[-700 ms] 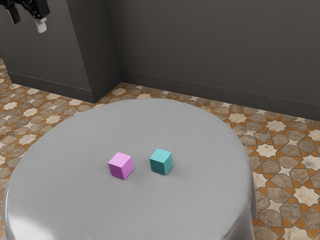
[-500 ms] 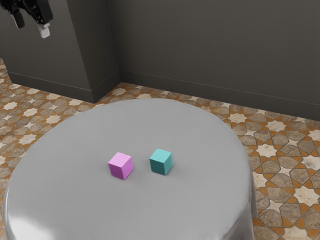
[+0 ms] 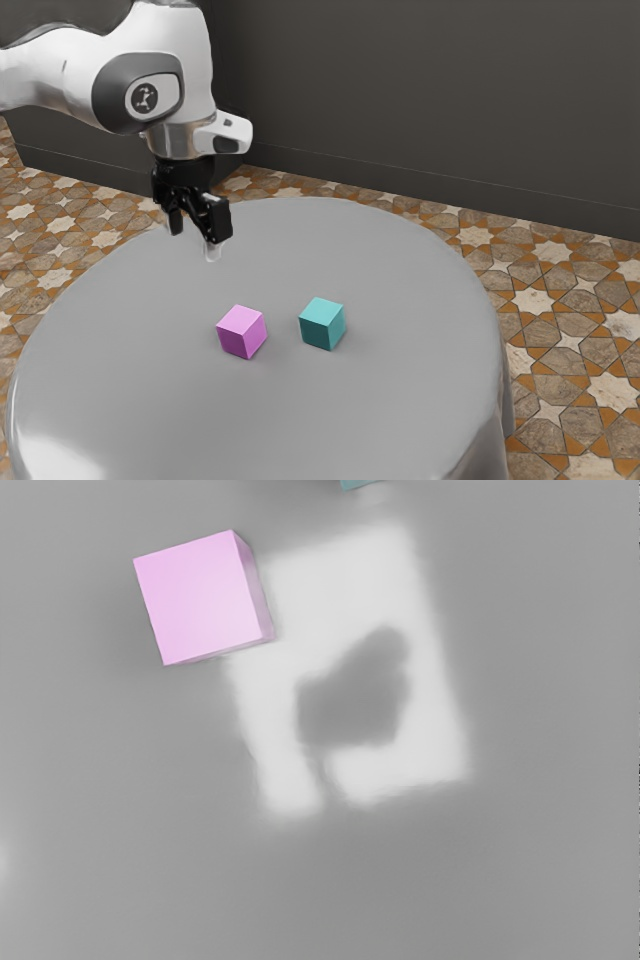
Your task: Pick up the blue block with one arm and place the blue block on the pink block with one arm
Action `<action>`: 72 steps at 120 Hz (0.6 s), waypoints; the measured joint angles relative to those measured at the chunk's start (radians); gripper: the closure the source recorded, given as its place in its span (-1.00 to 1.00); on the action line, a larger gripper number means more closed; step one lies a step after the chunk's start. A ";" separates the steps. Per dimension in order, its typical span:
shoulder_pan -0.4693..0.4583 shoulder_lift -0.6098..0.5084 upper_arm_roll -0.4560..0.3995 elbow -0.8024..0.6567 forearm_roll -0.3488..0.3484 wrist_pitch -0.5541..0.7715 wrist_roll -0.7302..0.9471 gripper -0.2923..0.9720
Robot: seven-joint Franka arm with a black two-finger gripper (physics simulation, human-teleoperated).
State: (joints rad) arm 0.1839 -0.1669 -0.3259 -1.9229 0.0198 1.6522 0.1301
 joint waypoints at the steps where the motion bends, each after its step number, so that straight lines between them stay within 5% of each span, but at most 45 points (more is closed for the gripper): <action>1: 0.000 0.000 -0.002 -0.010 -0.002 0.010 -0.003 -0.54; 40: -0.011 0.160 -0.071 -0.157 -0.033 0.473 -0.098 -0.54; 72: -0.003 0.341 -0.075 -0.106 -0.008 0.636 -0.159 -0.54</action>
State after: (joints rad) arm 0.1814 0.1740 -0.4007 -2.0292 0.0119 2.2885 -0.0287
